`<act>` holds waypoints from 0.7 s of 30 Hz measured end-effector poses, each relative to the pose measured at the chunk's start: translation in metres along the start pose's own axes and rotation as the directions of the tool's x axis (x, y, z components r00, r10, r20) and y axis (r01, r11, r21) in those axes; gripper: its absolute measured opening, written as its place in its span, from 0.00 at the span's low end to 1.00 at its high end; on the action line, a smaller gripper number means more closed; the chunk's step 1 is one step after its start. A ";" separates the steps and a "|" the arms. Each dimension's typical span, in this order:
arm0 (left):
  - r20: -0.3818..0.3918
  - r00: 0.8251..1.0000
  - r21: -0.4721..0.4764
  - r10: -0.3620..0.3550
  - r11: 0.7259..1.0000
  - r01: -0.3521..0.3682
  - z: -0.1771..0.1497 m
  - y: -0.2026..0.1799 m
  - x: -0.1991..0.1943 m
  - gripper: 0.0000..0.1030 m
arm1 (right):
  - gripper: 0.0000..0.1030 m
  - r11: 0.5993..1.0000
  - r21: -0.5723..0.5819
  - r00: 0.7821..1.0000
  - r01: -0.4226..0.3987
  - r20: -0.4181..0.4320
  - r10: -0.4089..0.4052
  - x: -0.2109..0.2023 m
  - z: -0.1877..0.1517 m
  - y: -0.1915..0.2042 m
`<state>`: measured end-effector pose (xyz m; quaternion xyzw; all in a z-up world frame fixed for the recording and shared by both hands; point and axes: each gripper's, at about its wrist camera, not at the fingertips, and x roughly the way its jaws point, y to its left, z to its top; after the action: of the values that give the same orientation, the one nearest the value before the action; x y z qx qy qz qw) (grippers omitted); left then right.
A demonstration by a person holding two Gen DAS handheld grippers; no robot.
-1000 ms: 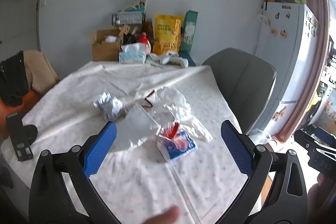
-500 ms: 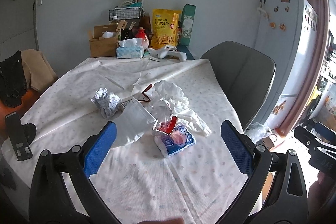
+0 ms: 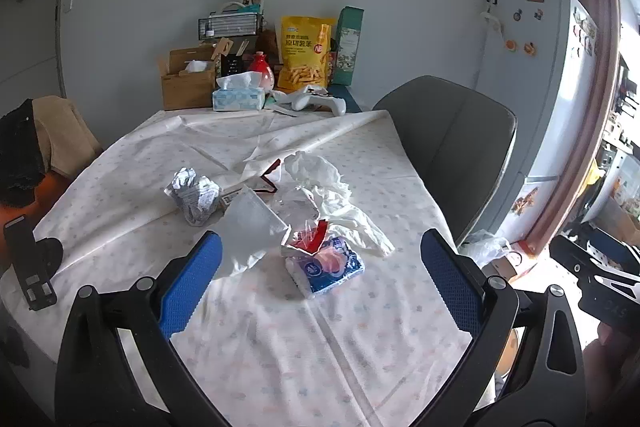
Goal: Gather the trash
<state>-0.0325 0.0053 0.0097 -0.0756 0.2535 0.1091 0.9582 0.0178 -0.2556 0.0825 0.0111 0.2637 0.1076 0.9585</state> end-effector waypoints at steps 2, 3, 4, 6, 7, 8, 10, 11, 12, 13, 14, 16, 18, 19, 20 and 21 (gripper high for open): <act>0.002 1.000 0.003 -0.003 1.000 0.003 0.000 -0.002 0.000 0.96 | 0.93 1.000 0.000 1.000 0.001 0.002 -0.001 0.000 0.000 -0.001; 0.003 1.000 0.003 -0.005 1.000 0.005 0.001 -0.003 0.001 0.96 | 0.93 1.000 0.000 1.000 0.003 0.004 -0.003 0.000 0.000 -0.001; 0.002 1.000 0.002 -0.007 1.000 0.007 0.001 -0.003 0.001 0.96 | 0.93 1.000 0.000 1.000 0.004 0.005 -0.004 0.000 0.000 -0.002; 0.001 1.000 -0.001 -0.012 1.000 0.012 0.001 -0.004 0.002 0.96 | 0.93 1.000 0.003 1.000 0.008 0.008 -0.008 0.000 0.000 -0.004; 0.002 1.000 -0.001 -0.013 1.000 0.013 0.001 -0.004 0.002 0.96 | 0.93 1.000 0.004 1.000 0.010 0.009 -0.010 0.000 0.000 -0.004; 0.001 1.000 0.000 -0.011 1.000 0.011 0.001 -0.005 0.002 0.96 | 0.93 1.000 0.005 1.000 0.011 0.010 -0.011 0.000 0.001 -0.005; -0.001 1.000 0.004 -0.002 1.000 0.002 0.001 -0.005 0.003 0.96 | 0.93 1.000 0.006 1.000 0.010 0.011 -0.010 0.000 0.001 -0.005; -0.005 1.000 0.002 -0.007 1.000 0.007 0.001 -0.005 0.003 0.96 | 0.93 1.000 0.005 1.000 0.009 0.010 -0.009 0.000 0.001 -0.005; -0.008 1.000 -0.003 -0.010 1.000 0.010 0.001 -0.004 0.004 0.96 | 0.93 1.000 0.004 1.000 0.007 0.008 -0.007 0.001 0.000 -0.005; -0.009 1.000 -0.006 -0.006 1.000 0.006 0.001 -0.003 0.004 0.96 | 0.93 1.000 0.003 1.000 0.006 0.006 -0.006 0.002 0.000 -0.005; -0.008 1.000 -0.008 0.003 1.000 -0.003 0.001 -0.002 0.004 0.96 | 0.93 1.000 0.002 1.000 0.007 0.004 -0.007 0.003 0.000 -0.005; -0.008 1.000 -0.012 0.009 1.000 -0.009 0.001 0.000 0.004 0.96 | 0.93 1.000 0.004 1.000 0.007 -0.001 -0.007 0.005 0.000 -0.004; -0.010 1.000 -0.015 0.013 1.000 -0.013 0.002 0.001 0.005 0.96 | 0.93 1.000 0.004 1.000 0.006 -0.004 -0.006 0.005 -0.001 -0.004; -0.010 1.000 -0.015 0.016 1.000 -0.016 0.001 0.002 0.005 0.96 | 0.93 1.000 0.003 1.000 0.007 -0.006 -0.007 0.006 -0.001 -0.004; -0.010 1.000 -0.017 0.018 1.000 -0.018 0.001 0.003 0.005 0.96 | 0.93 1.000 0.001 1.000 0.006 -0.008 -0.006 0.007 -0.001 -0.003; -0.010 1.000 -0.020 0.019 1.000 -0.020 0.002 0.004 0.006 0.96 | 0.93 1.000 0.001 1.000 0.004 -0.010 -0.004 0.008 -0.001 -0.002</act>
<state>-0.0280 0.0108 0.0078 -0.0830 0.2580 0.1205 0.9550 0.0244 -0.2563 0.0773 0.0102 0.2686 0.1055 0.9574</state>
